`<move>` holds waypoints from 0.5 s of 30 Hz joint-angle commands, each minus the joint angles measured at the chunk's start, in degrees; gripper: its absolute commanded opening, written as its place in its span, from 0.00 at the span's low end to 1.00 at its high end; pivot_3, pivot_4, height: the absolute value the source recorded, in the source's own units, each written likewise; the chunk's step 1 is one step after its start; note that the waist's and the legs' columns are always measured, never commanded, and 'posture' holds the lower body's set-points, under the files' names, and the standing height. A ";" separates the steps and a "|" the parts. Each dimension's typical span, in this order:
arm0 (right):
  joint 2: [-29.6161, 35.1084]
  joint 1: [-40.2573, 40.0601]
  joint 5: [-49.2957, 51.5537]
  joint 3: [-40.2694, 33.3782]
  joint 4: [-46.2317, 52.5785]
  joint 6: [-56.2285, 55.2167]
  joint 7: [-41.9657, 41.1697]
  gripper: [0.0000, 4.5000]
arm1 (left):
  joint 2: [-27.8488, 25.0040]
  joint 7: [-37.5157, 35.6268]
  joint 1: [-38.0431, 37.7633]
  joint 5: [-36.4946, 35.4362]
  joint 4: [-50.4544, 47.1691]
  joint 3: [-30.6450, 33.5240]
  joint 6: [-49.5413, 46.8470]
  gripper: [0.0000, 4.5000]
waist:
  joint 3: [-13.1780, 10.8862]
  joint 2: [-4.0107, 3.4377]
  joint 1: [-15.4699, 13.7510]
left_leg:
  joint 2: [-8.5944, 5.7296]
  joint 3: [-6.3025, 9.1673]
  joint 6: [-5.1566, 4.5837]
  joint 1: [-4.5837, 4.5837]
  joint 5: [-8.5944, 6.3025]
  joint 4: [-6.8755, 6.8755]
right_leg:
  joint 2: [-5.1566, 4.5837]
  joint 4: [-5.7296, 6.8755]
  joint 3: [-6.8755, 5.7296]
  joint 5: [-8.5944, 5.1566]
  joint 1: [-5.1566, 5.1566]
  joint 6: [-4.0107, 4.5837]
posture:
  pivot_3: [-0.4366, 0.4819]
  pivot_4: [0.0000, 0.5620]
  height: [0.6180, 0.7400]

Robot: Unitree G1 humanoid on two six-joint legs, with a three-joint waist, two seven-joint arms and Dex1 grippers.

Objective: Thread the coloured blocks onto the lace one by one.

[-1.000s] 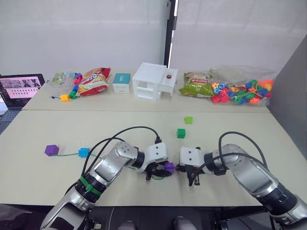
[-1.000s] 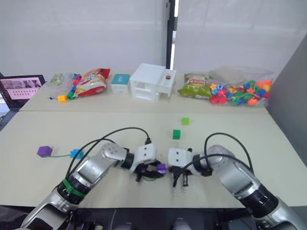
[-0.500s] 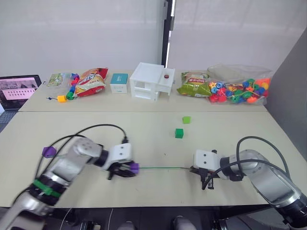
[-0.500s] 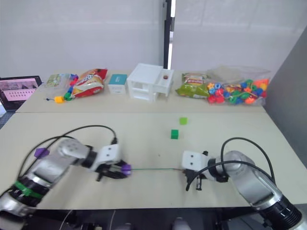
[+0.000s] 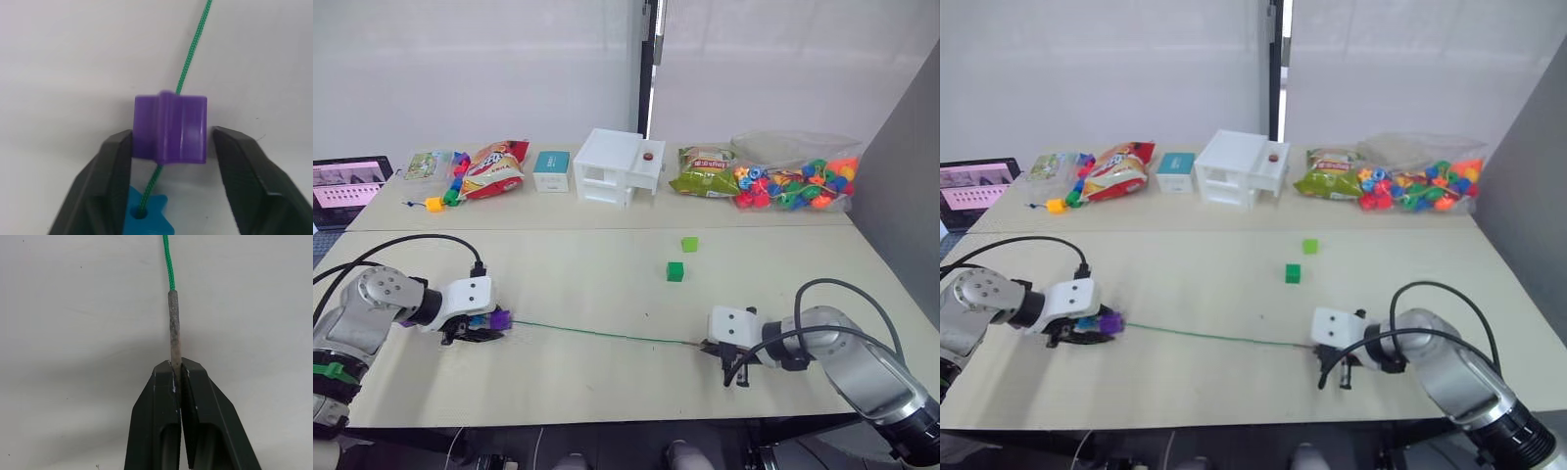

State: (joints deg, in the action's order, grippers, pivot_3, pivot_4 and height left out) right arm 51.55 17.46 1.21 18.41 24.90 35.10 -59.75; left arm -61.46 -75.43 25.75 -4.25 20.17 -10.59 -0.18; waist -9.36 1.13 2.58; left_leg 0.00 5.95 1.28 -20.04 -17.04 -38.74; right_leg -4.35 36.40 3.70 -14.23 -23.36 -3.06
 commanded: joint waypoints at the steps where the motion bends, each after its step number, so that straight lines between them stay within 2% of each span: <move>1: -1.18 2.07 0.14 1.32 0.83 0.97 -0.54 0.00 | 0.30 -1.01 -0.51 -0.40 -3.90 0.92 -2.64 0.89 | -0.01 0.01 0.08 | -0.01 -0.01 0.00 -0.03 0.00 -0.01 | -0.02 0.16 0.00 0.00 -0.09 0.00 | 0.48 0.27 1.00; 2: -2.07 3.36 0.27 2.24 1.22 1.67 -0.85 0.00 | 1.73 -1.35 0.35 -2.71 -7.03 1.38 -6.03 0.96 | -0.01 0.01 0.05 | -0.03 -0.01 0.00 -0.06 0.00 -0.04 | -0.04 0.32 0.01 0.00 -0.17 0.00 | 0.48 0.27 1.00; 4: -4.16 5.92 0.19 4.61 1.78 2.88 -1.21 0.00 | 5.26 -1.63 2.07 -8.03 -14.87 1.87 -13.62 0.96 | -0.03 0.05 -0.23 | -0.05 -0.02 0.00 -0.26 0.00 -0.06 | -0.05 0.45 0.03 0.01 -0.44 0.01 | 0.48 0.27 1.00; 6: -6.04 8.21 -0.40 6.88 1.73 4.47 -1.18 0.00 | 8.21 -1.53 2.55 -10.44 -20.39 1.27 -17.87 0.96 | -0.05 0.07 -0.45 | -0.06 0.01 0.01 -0.58 0.00 -0.24 | -0.05 0.68 0.04 0.01 -0.78 0.02 | 0.48 0.27 1.00; 10: -8.73 11.75 -1.48 10.09 0.70 6.56 -0.77 0.00 | 15.90 2.15 3.41 -11.54 -26.54 -1.64 -23.60 0.96 | -0.05 0.07 -0.27 | -0.10 0.03 0.03 -0.79 0.01 -0.29 | -0.07 0.69 0.04 0.04 -0.96 0.04 | 0.48 0.27 1.00; 15: -10.42 14.48 -2.47 12.35 -0.96 7.76 -0.34 0.00 | 23.10 5.73 3.89 -8.77 -26.85 -5.88 -23.19 0.96 | -0.05 0.07 -0.14 | -0.10 0.03 0.03 -0.77 0.02 -0.27 | -0.05 0.67 0.04 0.05 -0.96 0.05 | 0.48 0.27 1.00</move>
State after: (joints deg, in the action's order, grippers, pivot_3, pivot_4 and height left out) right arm 41.40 30.99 -0.75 30.76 23.71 42.53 -60.58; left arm -38.84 -70.72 28.88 -13.32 -5.38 -16.31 -23.72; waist -9.41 1.20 2.43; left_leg -0.10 5.99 1.31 -20.81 -17.02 -39.01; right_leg -4.41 37.08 3.74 -14.19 -24.33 -3.01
